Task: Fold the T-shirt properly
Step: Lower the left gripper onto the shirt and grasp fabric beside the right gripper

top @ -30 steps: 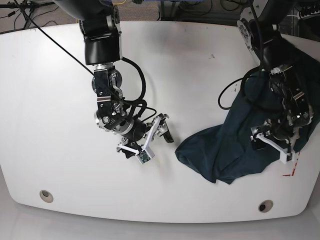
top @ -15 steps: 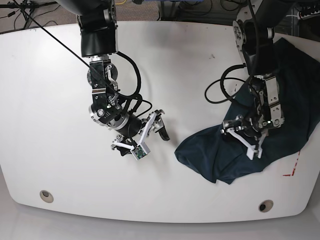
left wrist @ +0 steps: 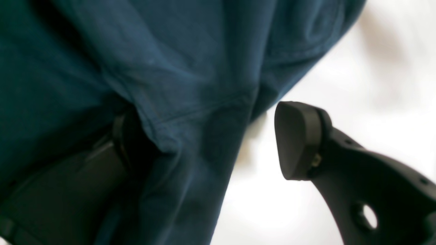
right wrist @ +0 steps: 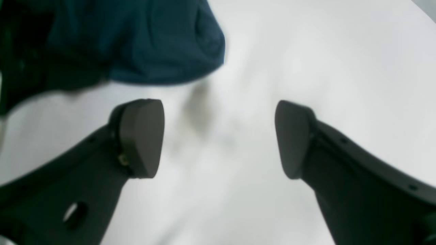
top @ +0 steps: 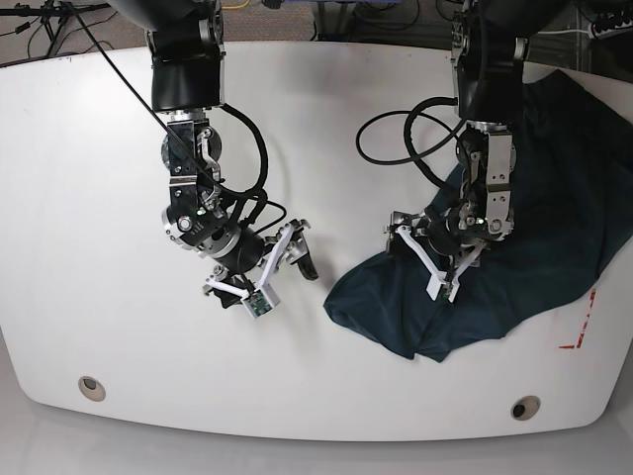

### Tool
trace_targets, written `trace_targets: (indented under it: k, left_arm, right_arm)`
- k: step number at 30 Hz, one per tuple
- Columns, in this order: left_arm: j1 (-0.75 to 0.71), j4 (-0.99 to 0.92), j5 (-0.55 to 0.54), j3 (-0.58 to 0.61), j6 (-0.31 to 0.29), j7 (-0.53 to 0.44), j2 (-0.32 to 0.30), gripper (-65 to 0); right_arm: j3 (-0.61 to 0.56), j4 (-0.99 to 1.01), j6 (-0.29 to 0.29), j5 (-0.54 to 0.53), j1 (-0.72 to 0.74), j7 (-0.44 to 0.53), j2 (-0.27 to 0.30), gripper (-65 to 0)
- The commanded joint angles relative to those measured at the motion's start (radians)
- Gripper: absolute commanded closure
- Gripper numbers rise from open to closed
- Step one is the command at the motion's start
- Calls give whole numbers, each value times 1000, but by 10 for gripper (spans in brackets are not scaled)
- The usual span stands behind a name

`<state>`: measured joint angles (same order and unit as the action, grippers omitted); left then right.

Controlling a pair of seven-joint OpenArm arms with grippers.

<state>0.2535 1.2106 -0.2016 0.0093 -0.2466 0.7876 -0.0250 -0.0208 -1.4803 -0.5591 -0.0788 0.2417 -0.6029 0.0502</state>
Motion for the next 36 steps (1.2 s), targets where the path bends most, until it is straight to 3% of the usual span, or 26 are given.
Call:
trace_targets:
  k: [1,8,15,26,30,36]
  left_arm:
    - [-26,-8,-12,31,-6,109,18,-499]
    - [-90,35,-9,176,-89,125,27,-499]
    - [-165,150,-8,248,-113,163,29,-499]
    - [-188,254,-9,179,-115,171,-11,-499]
    - [-188,285,-12,143,-116,171,-20,-499]
    - [-188,390,-14,94,-116,171,-48,-499]
  right_arm:
    - [18,-24,-5,-9,26,25,7,-477]
    - [22,-24,-5,-9,26,25,7,-479]
    - [18,-23,-6,-9,26,24,6,-480]
    - [20,-16,-6,-8,34,24,15,-480]
    - [22,-21,-6,-8,28,22,46,-479]
    - [25,-26,-6,-8,-11,-51,56,-477]
